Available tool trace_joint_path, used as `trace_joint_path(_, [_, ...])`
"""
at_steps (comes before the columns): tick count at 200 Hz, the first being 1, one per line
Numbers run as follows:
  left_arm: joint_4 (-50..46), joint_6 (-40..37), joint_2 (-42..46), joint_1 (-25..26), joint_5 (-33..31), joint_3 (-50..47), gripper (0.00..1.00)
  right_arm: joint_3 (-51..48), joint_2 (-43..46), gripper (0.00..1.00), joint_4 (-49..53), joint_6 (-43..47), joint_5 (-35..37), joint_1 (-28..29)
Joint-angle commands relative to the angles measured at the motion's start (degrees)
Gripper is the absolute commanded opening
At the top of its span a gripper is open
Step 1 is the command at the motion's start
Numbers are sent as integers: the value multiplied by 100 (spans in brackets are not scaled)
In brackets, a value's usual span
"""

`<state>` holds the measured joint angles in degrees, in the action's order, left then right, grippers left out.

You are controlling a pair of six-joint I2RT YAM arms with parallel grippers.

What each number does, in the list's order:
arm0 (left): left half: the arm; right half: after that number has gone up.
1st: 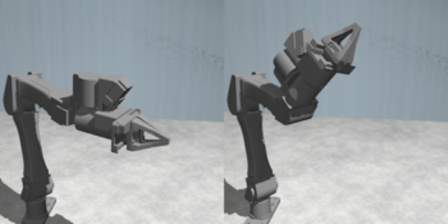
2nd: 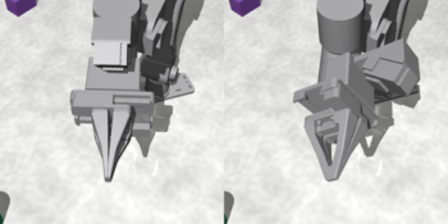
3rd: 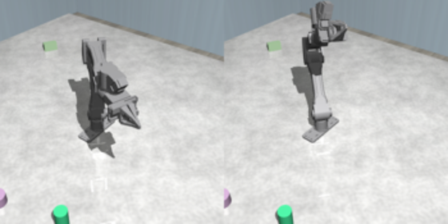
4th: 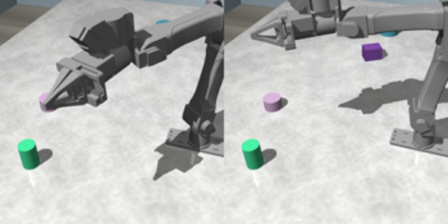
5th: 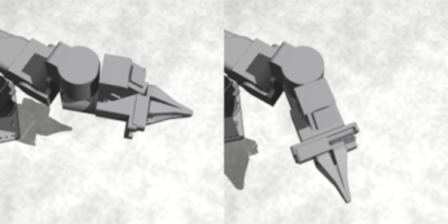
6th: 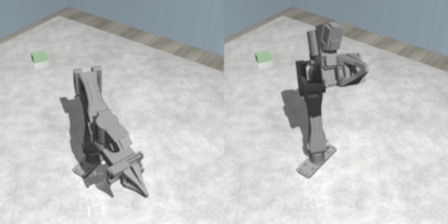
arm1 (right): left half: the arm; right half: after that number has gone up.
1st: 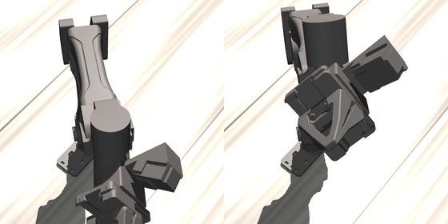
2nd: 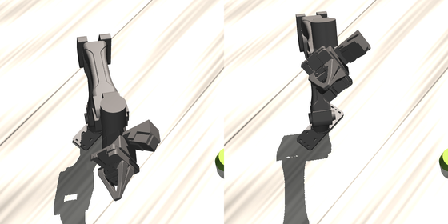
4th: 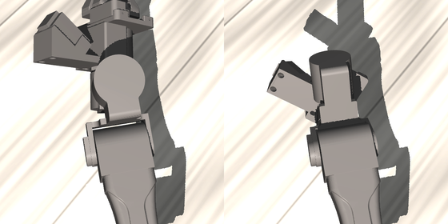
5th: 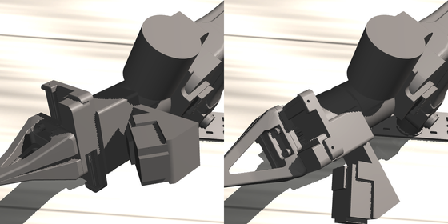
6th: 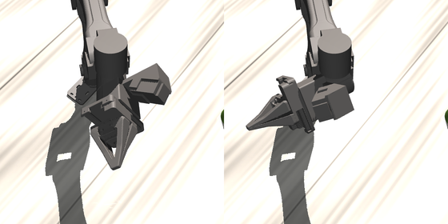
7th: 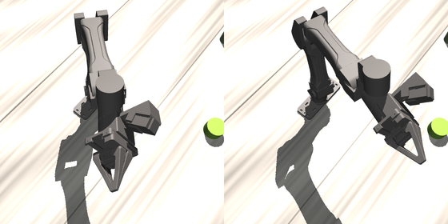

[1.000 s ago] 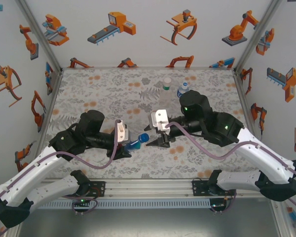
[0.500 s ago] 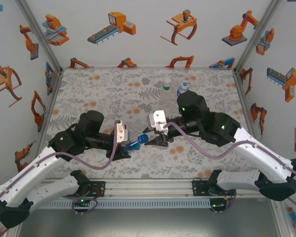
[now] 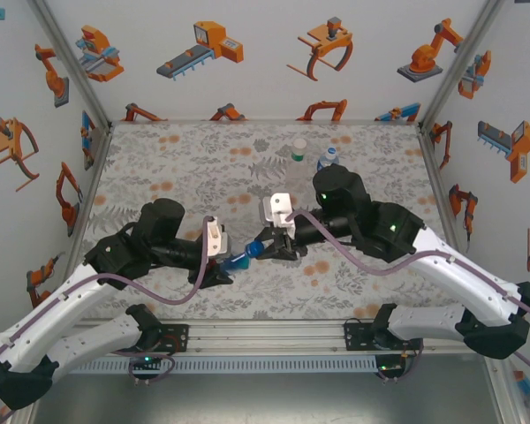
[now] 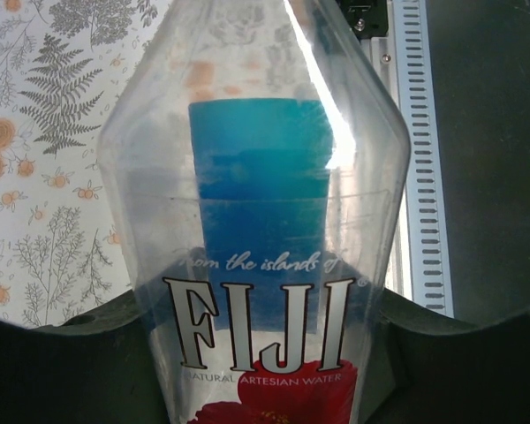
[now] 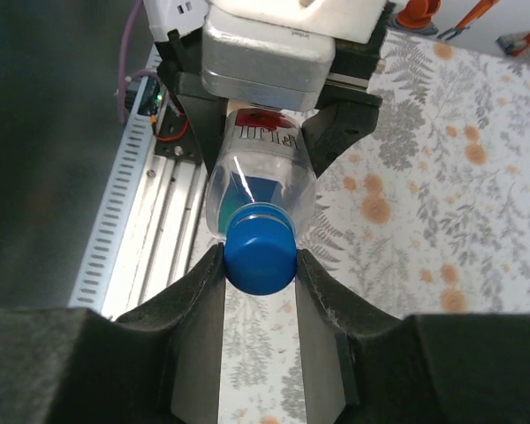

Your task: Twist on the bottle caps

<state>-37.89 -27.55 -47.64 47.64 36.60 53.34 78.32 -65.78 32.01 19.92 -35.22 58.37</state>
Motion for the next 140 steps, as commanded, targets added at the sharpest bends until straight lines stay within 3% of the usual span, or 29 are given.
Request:
trace_joint_path(1, [232, 10, 67, 27, 18, 30, 2, -308, 71, 0, -846, -1909, 401, 38])
trace_joint_path(38, [328, -29, -56, 26, -336, 8, 2, -732, 236, 0, -1125, -6451, 2193, 42])
trace_joint_path(74, [453, -87, -210, 26, -556, -16, 3, -1305, 522, 0, -814, -10169, 3047, 36])
trace_joint_path(95, [526, -91, -283, 26, -551, 0, 3, -1377, 557, 0, -966, -10396, 3192, 43])
trace_joint_path(140, [686, -29, -415, 27, -355, -8, 3, -858, 562, 3, -376, -9290, 3467, 34])
